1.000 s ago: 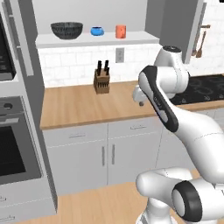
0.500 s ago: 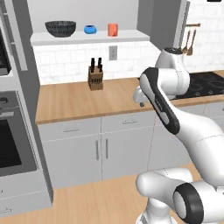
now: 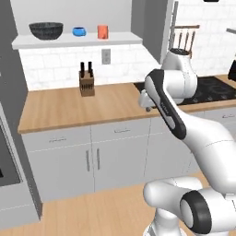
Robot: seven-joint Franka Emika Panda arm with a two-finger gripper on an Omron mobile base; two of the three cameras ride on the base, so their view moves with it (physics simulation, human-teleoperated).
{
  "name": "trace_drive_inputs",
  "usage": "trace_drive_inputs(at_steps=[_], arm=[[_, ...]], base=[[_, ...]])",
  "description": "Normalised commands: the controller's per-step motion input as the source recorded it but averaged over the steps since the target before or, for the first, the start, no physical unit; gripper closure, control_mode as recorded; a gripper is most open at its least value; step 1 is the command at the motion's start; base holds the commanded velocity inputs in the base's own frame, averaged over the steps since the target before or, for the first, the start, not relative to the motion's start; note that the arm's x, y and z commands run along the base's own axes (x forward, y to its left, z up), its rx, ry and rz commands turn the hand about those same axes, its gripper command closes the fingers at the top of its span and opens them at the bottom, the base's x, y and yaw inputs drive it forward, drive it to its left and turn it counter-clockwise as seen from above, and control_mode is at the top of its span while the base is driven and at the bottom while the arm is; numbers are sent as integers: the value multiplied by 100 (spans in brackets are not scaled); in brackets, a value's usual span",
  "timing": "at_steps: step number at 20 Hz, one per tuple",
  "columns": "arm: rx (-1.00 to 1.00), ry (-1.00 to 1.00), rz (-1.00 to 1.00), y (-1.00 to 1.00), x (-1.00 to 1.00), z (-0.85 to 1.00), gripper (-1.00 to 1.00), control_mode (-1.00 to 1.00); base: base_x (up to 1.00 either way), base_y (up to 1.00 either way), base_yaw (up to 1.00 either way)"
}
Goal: Gather all objects into one cabinet and sort the glasses and bowls to opposite sides.
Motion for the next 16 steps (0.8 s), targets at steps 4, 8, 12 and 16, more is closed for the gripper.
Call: trace_drive_inputs(at_steps=[4,8,12,16], arm=[[0,0,0,0,0,0,-100,100],[0,0,0,0,0,0,-100,100],[0,0,0,0,0,0,-100,100],[0,0,0,0,0,0,-100,100]], base=[[2,-99,0],[2,-98,0],[0,-100,0],[1,-100,0]])
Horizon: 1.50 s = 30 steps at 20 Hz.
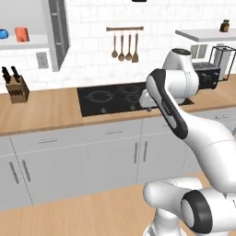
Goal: Gather all objects into one cabinet and sort the glasses and bowls to opposite sides.
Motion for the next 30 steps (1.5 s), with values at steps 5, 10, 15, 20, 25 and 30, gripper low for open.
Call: trace_drive_inputs(at_steps=[5,10,15,20,25,30], arm=[[0,0,0,0,0,0,-100,100],[0,0,0,0,0,0,-100,100],[0,0,0,0,0,0,-100,100],[0,0,0,0,0,0,-100,100],[0,0,0,0,0,0,-100,100],[0,0,0,0,0,0,-100,100]], base=[[9,-100,0],[23,-100,0],[36,-100,0],[49,-100,1],[47,-100,3],[-15,-96,9]])
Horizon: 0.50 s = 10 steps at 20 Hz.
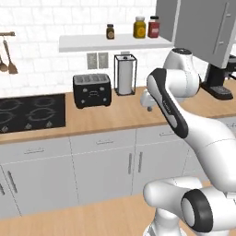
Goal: Gather all objects into one cabinet and sort the glasses and bowls to opposite sides.
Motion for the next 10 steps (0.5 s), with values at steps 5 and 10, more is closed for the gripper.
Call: trace_drive_inputs(at_steps=[5,10], arm=[[0,0,0,0,0,0,-100,100],[0,0,0,0,0,0,-100,100]], base=[[-32,-89,9],[-51,-87,11]])
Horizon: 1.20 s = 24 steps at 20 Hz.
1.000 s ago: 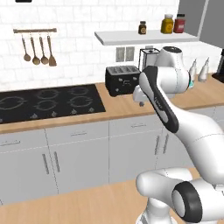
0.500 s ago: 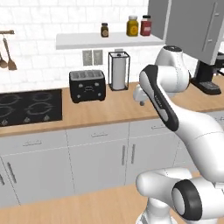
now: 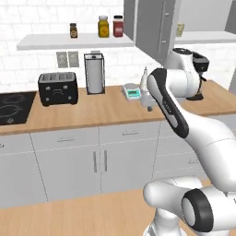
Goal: Gather all objects into one cabinet and sort the glasses and bowls to opposite sides.
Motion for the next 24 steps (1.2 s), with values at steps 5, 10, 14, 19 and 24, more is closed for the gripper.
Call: trace_drive_inputs(at_steps=[5,10,14,19,24], arm=[[0,0,0,0,0,0,-100,100],[0,0,0,0,0,0,-100,100],[0,0,0,0,0,0,-100,100],[0,0,0,0,0,0,-100,100],[0,0,0,0,0,0,-100,100]], base=[[-41,-89,9],[0,-95,5],[0,-92,0],[29,8,0],[54,19,0]])
